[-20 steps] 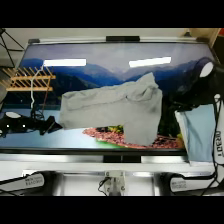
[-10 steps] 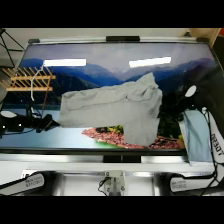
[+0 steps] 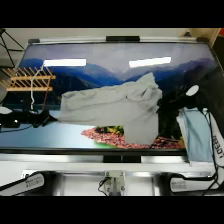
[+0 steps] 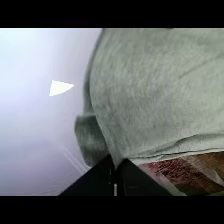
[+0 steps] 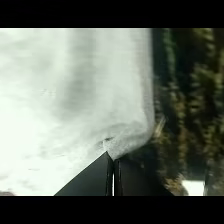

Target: Fold the shirts.

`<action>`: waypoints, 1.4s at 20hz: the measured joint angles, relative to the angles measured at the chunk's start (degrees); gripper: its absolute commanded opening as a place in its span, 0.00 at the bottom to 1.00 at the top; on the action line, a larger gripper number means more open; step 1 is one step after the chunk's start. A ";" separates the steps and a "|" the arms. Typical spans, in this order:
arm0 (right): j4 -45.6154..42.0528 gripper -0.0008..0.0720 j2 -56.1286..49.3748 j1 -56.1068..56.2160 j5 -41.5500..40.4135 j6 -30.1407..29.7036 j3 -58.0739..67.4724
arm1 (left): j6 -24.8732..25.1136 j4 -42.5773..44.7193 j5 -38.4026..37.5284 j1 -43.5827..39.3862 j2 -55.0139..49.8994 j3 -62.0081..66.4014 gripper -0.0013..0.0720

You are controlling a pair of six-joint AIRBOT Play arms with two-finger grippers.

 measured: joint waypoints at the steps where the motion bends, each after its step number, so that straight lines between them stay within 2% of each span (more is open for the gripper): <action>1: 0.63 0.10 2.08 0.00 0.15 -1.73 1.75 | -0.20 0.02 -1.14 0.00 1.22 3.04 0.05; 5: 2.16 0.10 14.10 -0.02 -0.76 -8.26 14.99 | -1.16 -0.02 -3.39 0.11 10.60 23.50 0.05; 9: 2.73 0.10 28.50 -0.04 -7.72 -11.61 30.99 | -3.87 0.48 4.70 0.74 21.55 47.56 0.05; 13: 1.51 0.10 41.88 -0.04 -11.02 -12.09 38.10 | -10.86 3.65 9.73 1.70 30.82 60.15 0.06; 17: -4.24 0.10 50.21 -0.13 -6.67 -8.31 40.00 | -14.95 8.04 5.05 2.03 36.81 63.80 0.06; 21: -7.76 0.10 52.15 -0.13 -2.34 -6.38 40.52 | -16.76 13.09 -0.44 2.12 37.79 64.65 0.06; 24: -10.16 0.10 49.07 -0.13 2.29 -5.92 40.65 | -17.20 14.82 -3.52 2.12 35.98 62.82 0.06; 28: -11.04 0.10 38.07 0.00 12.33 -5.60 38.88 | -15.78 14.58 -7.45 1.55 30.56 52.26 0.06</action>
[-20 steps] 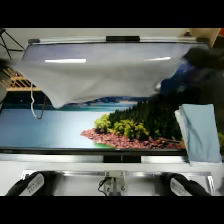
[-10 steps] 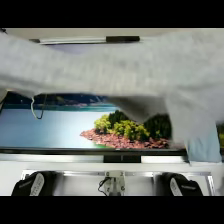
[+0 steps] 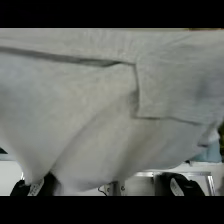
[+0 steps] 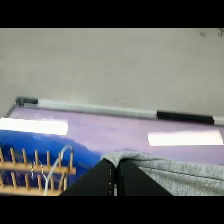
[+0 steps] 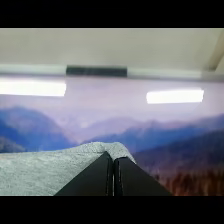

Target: Fold the shirts.

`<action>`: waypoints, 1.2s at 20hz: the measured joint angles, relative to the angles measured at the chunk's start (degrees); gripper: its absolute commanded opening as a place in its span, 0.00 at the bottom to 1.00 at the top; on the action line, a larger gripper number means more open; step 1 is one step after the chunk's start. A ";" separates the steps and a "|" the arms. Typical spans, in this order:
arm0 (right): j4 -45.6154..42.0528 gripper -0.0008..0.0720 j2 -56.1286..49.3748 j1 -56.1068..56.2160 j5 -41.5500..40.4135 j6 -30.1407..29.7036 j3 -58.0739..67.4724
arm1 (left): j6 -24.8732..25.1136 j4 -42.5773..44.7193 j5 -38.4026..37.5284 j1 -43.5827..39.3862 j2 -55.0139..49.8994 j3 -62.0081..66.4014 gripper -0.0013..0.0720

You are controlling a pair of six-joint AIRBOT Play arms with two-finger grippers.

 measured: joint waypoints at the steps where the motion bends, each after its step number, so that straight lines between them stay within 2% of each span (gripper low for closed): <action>1: 0.35 0.10 -3.78 0.00 1.62 0.09 -1.38 | 0.92 -0.39 -0.26 -0.76 -2.12 -3.91 0.06; 4: 0.72 0.10 -16.09 1.20 1.14 0.09 -5.57 | 3.89 -0.96 3.69 -4.72 -10.84 -14.01 0.06; 7: 0.87 0.10 -29.00 4.28 -5.66 0.11 -7.54 | 5.35 -1.29 10.99 -8.85 -22.77 -17.40 0.06; 11: 1.31 0.10 -42.58 7.34 -19.06 2.84 -8.37 | 5.51 -1.79 18.88 -12.52 -39.52 -13.22 0.06; 15: 1.38 0.11 -49.90 7.63 -28.79 7.28 -8.57 | 4.63 -2.32 21.55 -14.38 -51.56 -7.26 0.07; 16: 1.36 0.19 -50.88 7.63 -29.70 8.00 -8.57 | 4.59 -2.80 21.75 -14.67 -53.33 -6.47 0.22; 17: 1.36 0.50 -51.74 7.61 -29.90 8.68 -8.66 | 4.46 -3.10 21.27 -14.99 -54.86 -5.88 0.58; 18: 1.51 0.74 -52.09 7.63 -29.94 8.90 -8.68 | 4.39 -3.28 20.17 -15.17 -55.84 -5.44 0.93; 19: 2.19 0.74 -52.13 7.61 -29.81 9.11 -8.61 | 4.20 -3.13 18.45 -15.19 -56.33 -5.05 0.95; 20: 2.51 0.74 -51.93 7.56 -28.68 9.11 -8.63 | 4.17 -2.05 15.82 -15.02 -56.63 -4.50 0.89; 21: 2.62 0.74 -51.28 7.32 -26.32 8.74 -8.68 | 4.17 -0.42 12.09 -14.64 -56.68 -3.85 0.65; 22: 2.56 0.74 -50.23 6.97 -24.04 8.09 -8.66 | 4.50 2.01 7.21 -14.14 -56.50 -3.13 0.62; 24: 0.59 0.74 -48.06 5.92 -16.15 6.45 -8.66 | 6.75 6.56 -4.26 -13.42 -55.43 -3.63 0.62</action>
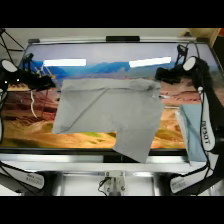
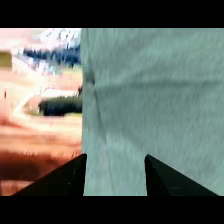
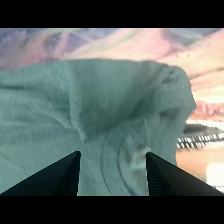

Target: Fold the shirts.

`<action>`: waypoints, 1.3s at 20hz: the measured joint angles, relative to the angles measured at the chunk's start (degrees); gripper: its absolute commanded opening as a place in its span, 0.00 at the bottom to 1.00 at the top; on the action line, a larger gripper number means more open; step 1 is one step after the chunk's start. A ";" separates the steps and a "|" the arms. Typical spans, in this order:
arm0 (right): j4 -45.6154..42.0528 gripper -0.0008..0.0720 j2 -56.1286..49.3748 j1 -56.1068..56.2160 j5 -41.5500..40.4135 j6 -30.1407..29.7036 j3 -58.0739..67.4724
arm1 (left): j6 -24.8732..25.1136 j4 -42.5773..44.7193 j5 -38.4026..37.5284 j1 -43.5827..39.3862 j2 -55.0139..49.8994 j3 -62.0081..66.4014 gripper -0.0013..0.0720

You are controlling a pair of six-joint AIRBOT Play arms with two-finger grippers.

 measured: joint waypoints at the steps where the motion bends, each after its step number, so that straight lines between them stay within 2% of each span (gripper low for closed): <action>1: -1.25 0.74 1.09 -0.61 4.94 -0.87 -0.04 | 1.22 1.36 -4.74 0.09 1.42 -1.97 0.63; 2: -2.14 0.74 2.29 -1.20 9.14 -1.73 -0.20 | 2.10 2.27 -6.84 0.15 3.43 -4.94 0.66; 3: -3.17 0.74 3.54 -1.88 13.66 -2.60 -0.79 | 3.15 2.64 -7.58 0.31 6.03 -9.44 0.75; 4: -4.13 0.74 4.92 -2.56 17.31 -3.21 -1.88 | 4.39 2.95 -7.50 0.42 8.70 -14.27 0.77; 7: -5.11 0.74 9.92 -3.96 22.75 -4.39 -6.60 | 9.09 2.73 -4.63 0.46 17.25 -30.42 0.77; 11: -5.14 0.74 14.45 -4.44 24.74 -4.90 -11.93 | 12.74 2.67 0.66 0.74 23.61 -43.82 0.77; 20: -3.32 0.74 16.33 -4.66 26.47 -5.14 -14.25 | 10.93 -0.13 7.63 6.29 26.23 -50.86 0.77; 22: -3.19 0.74 16.39 -4.66 26.40 -5.11 -14.32 | 10.36 -1.38 9.01 7.04 26.27 -51.87 0.75; 23: -3.19 0.74 16.39 -4.66 26.34 -5.11 -14.34 | 10.19 -2.34 9.73 7.19 26.29 -52.39 0.69; 24: -3.10 0.74 16.44 -4.66 26.43 -5.11 -14.34 | 9.90 -3.58 10.43 7.34 26.27 -52.87 0.53; 26: -3.10 0.74 16.41 -4.66 26.43 -5.11 -14.34 | 9.73 -5.64 11.56 7.48 26.29 -53.64 0.47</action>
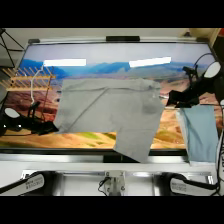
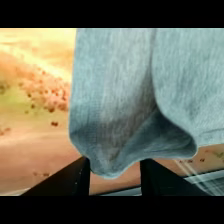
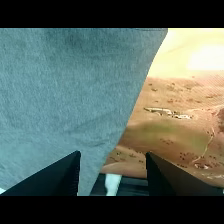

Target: Fold the shirts.

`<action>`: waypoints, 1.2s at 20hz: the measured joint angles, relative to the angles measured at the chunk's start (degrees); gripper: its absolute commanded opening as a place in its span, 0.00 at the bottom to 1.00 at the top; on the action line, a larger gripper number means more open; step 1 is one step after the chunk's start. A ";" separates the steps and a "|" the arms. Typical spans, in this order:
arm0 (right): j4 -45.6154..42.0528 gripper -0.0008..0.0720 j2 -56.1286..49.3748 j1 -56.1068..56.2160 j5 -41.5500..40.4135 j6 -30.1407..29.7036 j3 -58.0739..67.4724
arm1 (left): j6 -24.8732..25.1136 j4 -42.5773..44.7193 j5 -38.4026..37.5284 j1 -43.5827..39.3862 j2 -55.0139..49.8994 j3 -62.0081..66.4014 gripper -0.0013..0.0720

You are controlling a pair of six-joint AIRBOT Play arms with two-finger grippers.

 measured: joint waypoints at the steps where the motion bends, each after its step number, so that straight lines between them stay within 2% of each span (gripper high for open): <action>1: 0.02 0.74 0.02 0.00 0.35 0.00 0.00 | -0.31 -0.81 0.37 0.11 0.00 -0.39 0.34; 2: 0.00 0.74 0.02 0.00 0.59 0.02 0.00 | -0.35 -1.29 0.57 0.11 0.00 -0.81 0.24; 3: 0.02 0.74 0.02 0.00 0.55 0.04 0.00 | -0.55 -1.88 0.79 0.13 0.00 -1.31 0.07; 6: 0.04 0.74 0.04 -0.04 0.92 0.37 -0.59 | -0.72 -2.69 0.68 0.24 0.04 -2.45 0.06; 7: 0.17 0.80 0.15 -0.24 1.38 0.31 -1.79 | -0.72 -2.91 0.39 0.24 0.13 -2.62 0.06; 11: 2.73 0.81 1.46 -2.80 1.46 -0.22 -12.48 | -0.72 -3.13 -0.20 0.26 1.42 -2.84 0.06; 13: 3.93 0.77 1.79 -3.56 -1.42 -0.28 -18.10 | -0.72 -3.23 -0.35 0.26 2.54 -2.86 0.06; 14: 4.57 0.69 1.92 -3.56 -3.78 -0.26 -20.74 | -0.72 -3.26 -0.44 0.26 3.10 -2.86 0.06; 20: 8.50 0.69 -0.09 -0.02 -16.55 0.22 -29.81 | -1.60 -3.34 -1.09 0.26 4.55 -2.86 0.06; 21: 9.25 0.56 -0.55 0.52 -17.38 0.07 -30.32 | -1.77 -3.32 -1.16 0.26 4.59 -2.86 0.06; 22: 9.68 0.31 -0.85 1.03 -18.03 -0.04 -30.67 | -1.79 -3.34 -1.36 0.26 4.66 -2.86 0.06; 23: 10.21 0.10 -1.18 1.33 -19.41 0.00 -30.97 | -1.86 -3.37 -1.38 0.26 4.68 -2.86 0.06; 24: 11.04 0.10 -1.31 1.60 -20.96 0.24 -31.21 | -1.99 -3.37 -1.49 0.26 4.74 -2.86 0.06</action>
